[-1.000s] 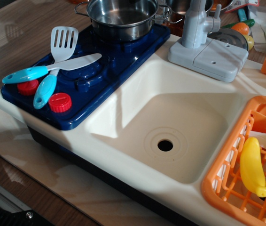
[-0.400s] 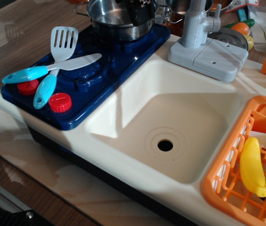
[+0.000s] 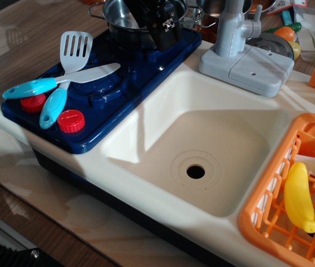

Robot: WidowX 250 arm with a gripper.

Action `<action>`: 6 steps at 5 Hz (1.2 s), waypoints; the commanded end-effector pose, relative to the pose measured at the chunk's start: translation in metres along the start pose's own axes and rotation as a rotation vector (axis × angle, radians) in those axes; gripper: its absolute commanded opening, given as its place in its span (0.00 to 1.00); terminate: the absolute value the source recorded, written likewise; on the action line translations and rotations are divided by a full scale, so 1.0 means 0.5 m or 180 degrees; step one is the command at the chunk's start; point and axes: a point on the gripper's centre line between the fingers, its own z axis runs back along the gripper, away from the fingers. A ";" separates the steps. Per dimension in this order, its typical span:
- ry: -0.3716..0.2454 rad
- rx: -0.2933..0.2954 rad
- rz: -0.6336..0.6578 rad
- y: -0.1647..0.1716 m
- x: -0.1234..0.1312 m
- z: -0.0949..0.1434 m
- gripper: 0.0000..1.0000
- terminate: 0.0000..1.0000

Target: Put pan from stove to sink

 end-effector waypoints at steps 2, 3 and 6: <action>-0.0043 0.0020 0.0044 0.018 -0.013 0.007 1.00 0.00; -0.0071 0.0015 0.0077 0.021 -0.017 -0.002 0.00 0.00; -0.0039 0.0240 0.0215 -0.022 0.000 0.021 0.00 0.00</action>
